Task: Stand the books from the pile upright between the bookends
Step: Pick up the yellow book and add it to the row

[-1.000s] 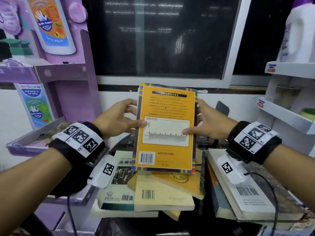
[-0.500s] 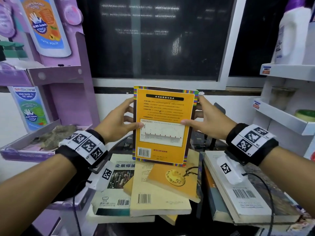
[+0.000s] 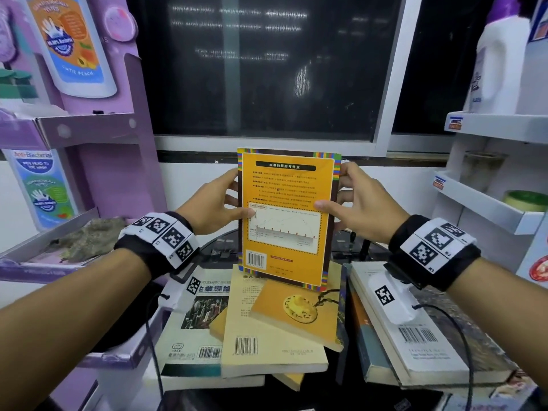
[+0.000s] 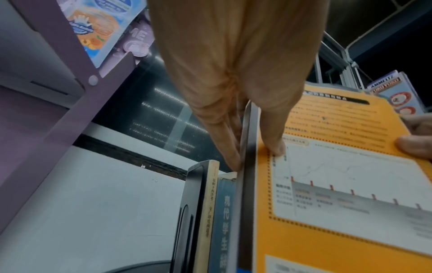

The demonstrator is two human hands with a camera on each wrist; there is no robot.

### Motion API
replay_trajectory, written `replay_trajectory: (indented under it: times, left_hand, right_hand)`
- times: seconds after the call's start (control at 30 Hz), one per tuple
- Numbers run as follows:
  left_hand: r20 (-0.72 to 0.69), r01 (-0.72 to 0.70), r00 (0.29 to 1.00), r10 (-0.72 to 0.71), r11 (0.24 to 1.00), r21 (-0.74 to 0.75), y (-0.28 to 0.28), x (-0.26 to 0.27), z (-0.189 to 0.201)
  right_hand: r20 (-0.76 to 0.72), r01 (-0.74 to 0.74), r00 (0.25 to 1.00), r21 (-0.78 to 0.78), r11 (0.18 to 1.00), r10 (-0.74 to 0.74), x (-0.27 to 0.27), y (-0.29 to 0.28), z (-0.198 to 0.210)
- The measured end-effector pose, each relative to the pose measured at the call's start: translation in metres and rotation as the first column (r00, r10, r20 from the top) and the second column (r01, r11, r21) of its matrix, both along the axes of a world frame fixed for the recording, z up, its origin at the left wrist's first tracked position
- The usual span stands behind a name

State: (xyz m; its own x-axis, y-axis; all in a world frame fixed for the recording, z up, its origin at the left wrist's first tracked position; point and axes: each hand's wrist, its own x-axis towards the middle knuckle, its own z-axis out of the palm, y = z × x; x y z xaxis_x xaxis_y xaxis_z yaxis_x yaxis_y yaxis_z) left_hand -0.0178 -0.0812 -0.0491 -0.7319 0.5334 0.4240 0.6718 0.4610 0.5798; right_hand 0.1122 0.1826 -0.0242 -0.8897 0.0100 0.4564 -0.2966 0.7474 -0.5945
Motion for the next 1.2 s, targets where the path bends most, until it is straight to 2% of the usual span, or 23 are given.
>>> replay_trajectory:
  times: [0.1, 0.23, 0.6, 0.93, 1.2]
  left_hand:
    - [-0.038, 0.0, 0.999, -0.002, 0.998, -0.057, 0.014, -0.003, 0.008]
    - [-0.175, -0.04, 0.985, 0.005, 0.98, -0.197, 0.032, -0.016, 0.016]
    - [-0.299, -0.146, 0.954, -0.015, 0.849, -0.508, 0.076, -0.081, 0.002]
    - [-0.31, -0.176, 0.95, 0.026, 0.868, -0.464, 0.079, -0.107, -0.01]
    - [-0.403, -0.155, 0.915, -0.021, 0.904, -0.399, 0.081, -0.106, -0.021]
  right_hand:
    - [-0.011, 0.03, 0.999, -0.005, 1.0, -0.03, 0.004, 0.007, 0.001]
    - [-0.027, 0.073, 0.997, -0.013, 0.997, -0.073, 0.007, 0.017, -0.001]
    - [-0.085, 0.239, 0.967, -0.025, 0.971, -0.24, 0.011, 0.025, 0.003]
    - [-0.107, 0.336, 0.935, -0.029, 0.941, -0.337, -0.006, 0.022, 0.005]
    - [-0.131, 0.373, 0.921, 0.022, 0.928, -0.367, -0.031, 0.013, 0.0]
